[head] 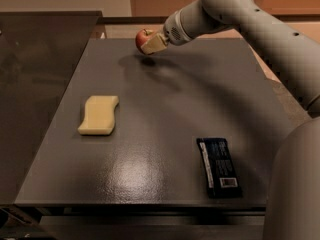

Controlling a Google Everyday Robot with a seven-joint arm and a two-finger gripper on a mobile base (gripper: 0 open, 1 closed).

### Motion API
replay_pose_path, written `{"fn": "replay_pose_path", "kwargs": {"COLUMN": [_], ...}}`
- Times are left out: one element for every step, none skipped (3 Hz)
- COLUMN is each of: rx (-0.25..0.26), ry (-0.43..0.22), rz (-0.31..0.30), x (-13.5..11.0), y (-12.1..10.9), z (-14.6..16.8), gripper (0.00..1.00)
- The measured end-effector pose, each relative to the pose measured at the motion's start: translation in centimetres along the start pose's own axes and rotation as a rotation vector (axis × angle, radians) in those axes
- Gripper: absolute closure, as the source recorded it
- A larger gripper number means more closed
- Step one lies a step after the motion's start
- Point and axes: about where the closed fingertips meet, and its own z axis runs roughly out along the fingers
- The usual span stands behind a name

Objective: Move apple near sponge

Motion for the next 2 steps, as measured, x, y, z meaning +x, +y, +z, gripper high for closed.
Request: {"fn": "replay_pose_path", "kwargs": {"rx": [-0.058,-0.123], "ry": [-0.006,-0.001], "rz": [-0.056,-0.111], "x": [0.1,0.9], "y": [2.7,5.8], "z": [-2.7,-5.1], "gripper": [1.0,1.0]}}
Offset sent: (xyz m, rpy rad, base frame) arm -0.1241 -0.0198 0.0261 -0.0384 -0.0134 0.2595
